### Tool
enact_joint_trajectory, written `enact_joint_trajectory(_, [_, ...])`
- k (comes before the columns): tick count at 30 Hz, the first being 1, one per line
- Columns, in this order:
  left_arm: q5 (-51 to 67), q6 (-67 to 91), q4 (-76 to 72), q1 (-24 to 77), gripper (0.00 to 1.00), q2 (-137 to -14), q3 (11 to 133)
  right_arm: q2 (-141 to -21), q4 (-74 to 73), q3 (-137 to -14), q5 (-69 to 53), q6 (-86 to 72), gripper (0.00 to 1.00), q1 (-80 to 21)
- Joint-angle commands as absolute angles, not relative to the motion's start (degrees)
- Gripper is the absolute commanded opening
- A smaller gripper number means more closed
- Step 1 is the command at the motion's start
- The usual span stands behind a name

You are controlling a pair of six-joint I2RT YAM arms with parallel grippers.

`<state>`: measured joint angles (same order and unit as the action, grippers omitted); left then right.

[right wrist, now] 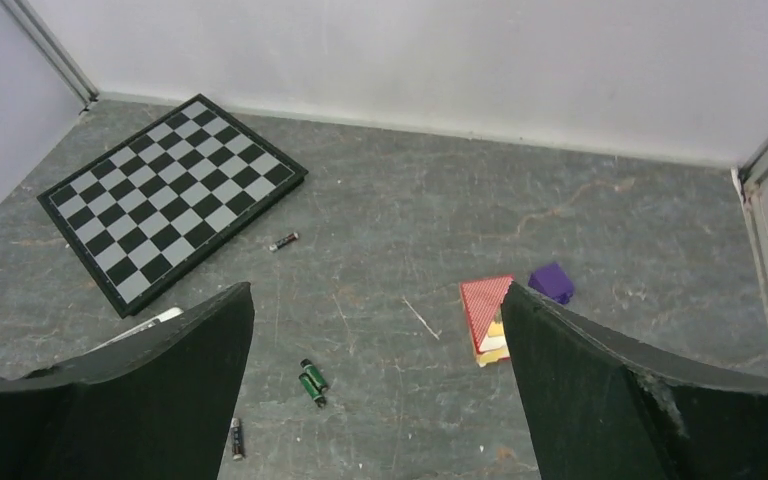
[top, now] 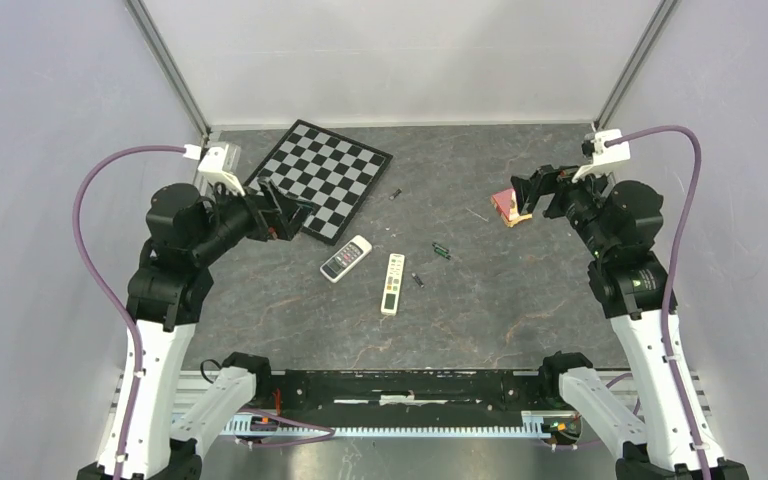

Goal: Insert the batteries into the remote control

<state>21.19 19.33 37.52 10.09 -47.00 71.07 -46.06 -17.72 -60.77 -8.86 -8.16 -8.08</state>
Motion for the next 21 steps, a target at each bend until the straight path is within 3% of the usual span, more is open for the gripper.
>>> enact_joint_trajectory(1, [21.1,23.1,35.5,9.8,1.0,-44.3,66.9,-47.4,-19.4,-61.2,-4.6,-11.4,0.98,-7.8])
enact_joint_trajectory(10, [37.8,32.0,21.5,9.8,1.0,-45.8,51.3,-50.7,-21.7,-57.4,-5.2,-14.4,0.98,-7.8])
enact_joint_trajectory(15, [27.9,33.4,18.8,14.1,1.0,-48.9,43.4,-48.9,-18.3,-50.5,-7.5,-14.4,0.98,-7.8])
enact_joint_trajectory(21, [6.4,35.4,17.4,30.7,1.0,-56.0,40.7,-48.4,-19.4,-47.4,-5.6,-14.0,0.98,-7.8])
